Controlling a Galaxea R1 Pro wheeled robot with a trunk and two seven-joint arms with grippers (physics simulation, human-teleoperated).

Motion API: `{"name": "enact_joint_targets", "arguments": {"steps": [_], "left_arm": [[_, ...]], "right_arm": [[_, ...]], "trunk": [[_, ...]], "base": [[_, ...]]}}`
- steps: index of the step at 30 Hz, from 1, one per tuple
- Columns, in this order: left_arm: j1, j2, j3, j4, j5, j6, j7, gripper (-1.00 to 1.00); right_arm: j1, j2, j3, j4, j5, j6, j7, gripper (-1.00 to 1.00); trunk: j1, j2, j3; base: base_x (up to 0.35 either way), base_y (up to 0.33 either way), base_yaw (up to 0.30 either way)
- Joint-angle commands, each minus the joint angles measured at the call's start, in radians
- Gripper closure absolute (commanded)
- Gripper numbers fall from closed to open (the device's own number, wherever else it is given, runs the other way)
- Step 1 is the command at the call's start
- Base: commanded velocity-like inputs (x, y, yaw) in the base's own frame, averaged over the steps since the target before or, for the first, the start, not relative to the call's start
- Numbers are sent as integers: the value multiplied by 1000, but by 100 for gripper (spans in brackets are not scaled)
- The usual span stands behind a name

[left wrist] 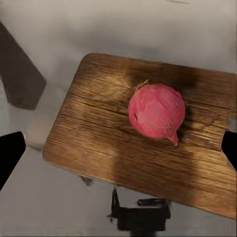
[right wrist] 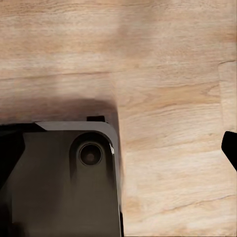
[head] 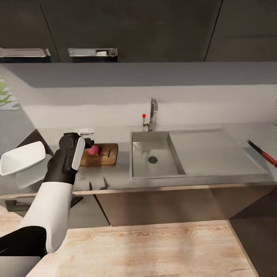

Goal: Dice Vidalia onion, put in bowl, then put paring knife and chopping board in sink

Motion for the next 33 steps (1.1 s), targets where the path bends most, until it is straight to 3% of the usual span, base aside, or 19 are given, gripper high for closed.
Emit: {"name": "enact_joint_targets", "arguments": {"steps": [1,12,33], "left_arm": [[-1,-1,2,2,10,2,9,-100],[-1,-1,1,28,10,2,9,-100],[-1,-9,-2,222,12,-6,8,-100]], "right_arm": [[-1,-1,9,0,-10,-3,-4,-100],[-1,-1,9,0,-10,-3,-4,-100],[-1,-4,7,-1,-10,-5,-4,-100]], "trunk": [[0,-2,-2],[0,-2,-2],[0,-2,-2]], "base": [[-334,0,0],[-334,0,0],[-333,0,0]]}}
